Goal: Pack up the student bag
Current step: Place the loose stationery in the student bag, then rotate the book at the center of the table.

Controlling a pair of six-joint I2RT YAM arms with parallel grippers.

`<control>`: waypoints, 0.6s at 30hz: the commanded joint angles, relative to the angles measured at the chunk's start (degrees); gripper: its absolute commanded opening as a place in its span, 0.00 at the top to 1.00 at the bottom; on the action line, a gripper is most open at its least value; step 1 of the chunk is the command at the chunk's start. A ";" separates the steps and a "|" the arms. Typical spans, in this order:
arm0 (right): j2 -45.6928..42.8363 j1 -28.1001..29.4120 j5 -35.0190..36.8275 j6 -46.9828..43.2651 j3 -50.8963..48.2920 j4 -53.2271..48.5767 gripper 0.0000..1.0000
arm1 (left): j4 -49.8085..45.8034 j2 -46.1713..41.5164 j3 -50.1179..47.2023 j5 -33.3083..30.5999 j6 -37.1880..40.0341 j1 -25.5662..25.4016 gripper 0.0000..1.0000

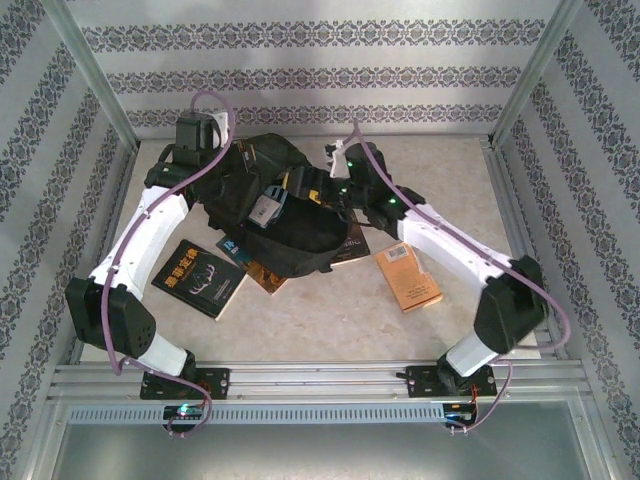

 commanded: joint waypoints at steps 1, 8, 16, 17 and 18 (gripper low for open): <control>-3.91 -0.91 3.66 -6.80 -3.09 -8.25 0.14 | 6.60 -2.45 -2.14 4.70 -3.83 0.43 1.00; -16.44 -11.28 17.77 -5.12 -17.05 -19.47 0.14 | 10.98 -3.22 -9.80 8.45 -7.93 -3.27 1.00; -18.84 -25.56 24.09 -2.34 -30.93 -24.25 0.10 | 13.42 1.24 -13.30 9.90 -10.51 -8.25 1.00; -18.07 -26.16 25.25 -2.50 -31.24 -24.32 0.09 | 13.79 1.58 -13.44 10.19 -10.90 -8.37 1.00; -17.01 -26.88 26.77 -2.54 -31.50 -24.78 0.06 | 14.36 1.75 -13.62 10.51 -11.35 -8.45 0.99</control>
